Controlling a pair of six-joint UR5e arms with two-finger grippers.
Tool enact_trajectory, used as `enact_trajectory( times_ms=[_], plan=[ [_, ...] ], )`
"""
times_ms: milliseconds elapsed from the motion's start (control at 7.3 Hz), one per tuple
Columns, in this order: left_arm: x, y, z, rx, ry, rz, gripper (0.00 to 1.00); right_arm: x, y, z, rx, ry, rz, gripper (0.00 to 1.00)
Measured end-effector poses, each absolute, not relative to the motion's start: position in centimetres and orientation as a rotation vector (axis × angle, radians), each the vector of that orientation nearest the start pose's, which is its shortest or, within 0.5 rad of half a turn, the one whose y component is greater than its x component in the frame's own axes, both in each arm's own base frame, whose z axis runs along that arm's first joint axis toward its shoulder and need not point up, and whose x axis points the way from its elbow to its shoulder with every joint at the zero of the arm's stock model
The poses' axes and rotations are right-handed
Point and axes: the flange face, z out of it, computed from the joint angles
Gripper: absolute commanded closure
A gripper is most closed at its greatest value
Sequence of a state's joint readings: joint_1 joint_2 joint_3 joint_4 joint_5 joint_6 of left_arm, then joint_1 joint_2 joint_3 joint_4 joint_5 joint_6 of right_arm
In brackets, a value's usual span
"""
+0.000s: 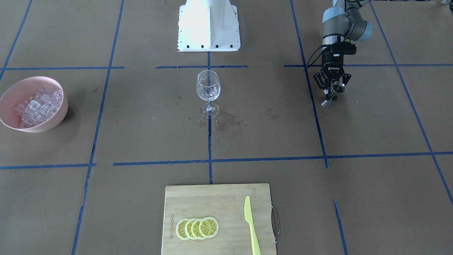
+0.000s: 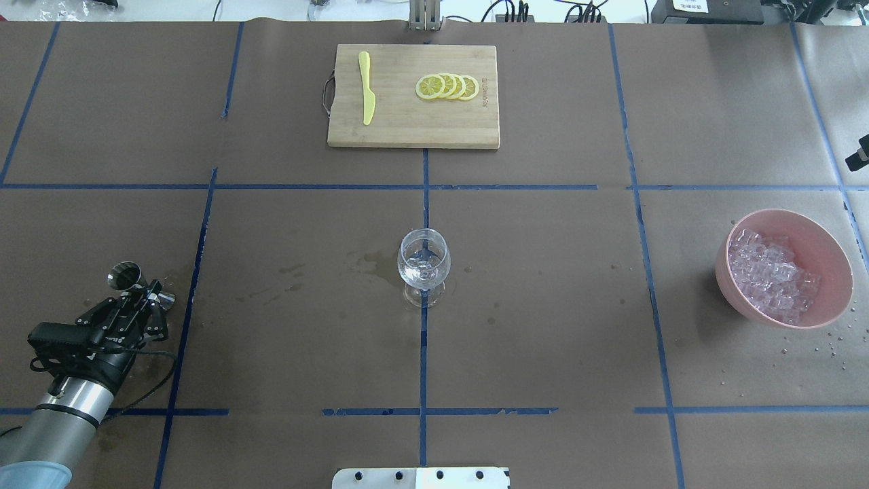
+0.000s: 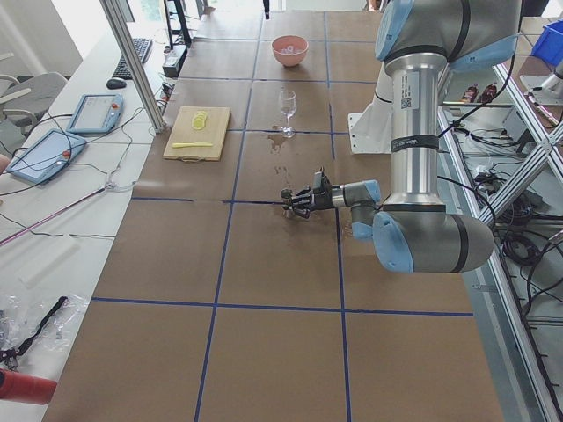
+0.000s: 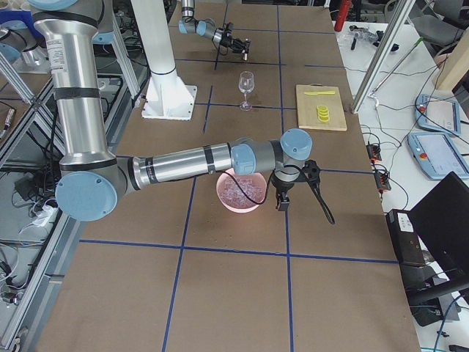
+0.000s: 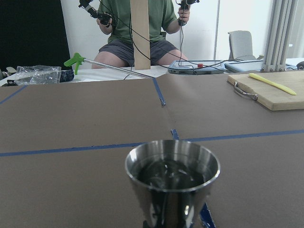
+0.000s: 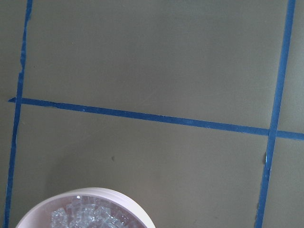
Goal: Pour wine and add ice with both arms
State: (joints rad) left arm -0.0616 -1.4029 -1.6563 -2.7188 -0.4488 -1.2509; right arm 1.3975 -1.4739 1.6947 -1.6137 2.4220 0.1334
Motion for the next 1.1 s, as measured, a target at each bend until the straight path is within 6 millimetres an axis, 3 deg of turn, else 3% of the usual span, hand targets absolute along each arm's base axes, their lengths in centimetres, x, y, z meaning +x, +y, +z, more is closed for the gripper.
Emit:
enact_trajectory(
  times_ms=[274,1095],
  plan=[
    [38.9,-24.7,51.8,1.178,0.763,-0.343,1.0,-3.5,-53.6,54.4,0.039,-0.865,-0.115,0.0],
    [43.3,-25.1,36.9,1.3,0.854,-0.255,1.0,-3.5,-54.0,53.5,0.056,-0.867,-0.122,0.0]
  ],
)
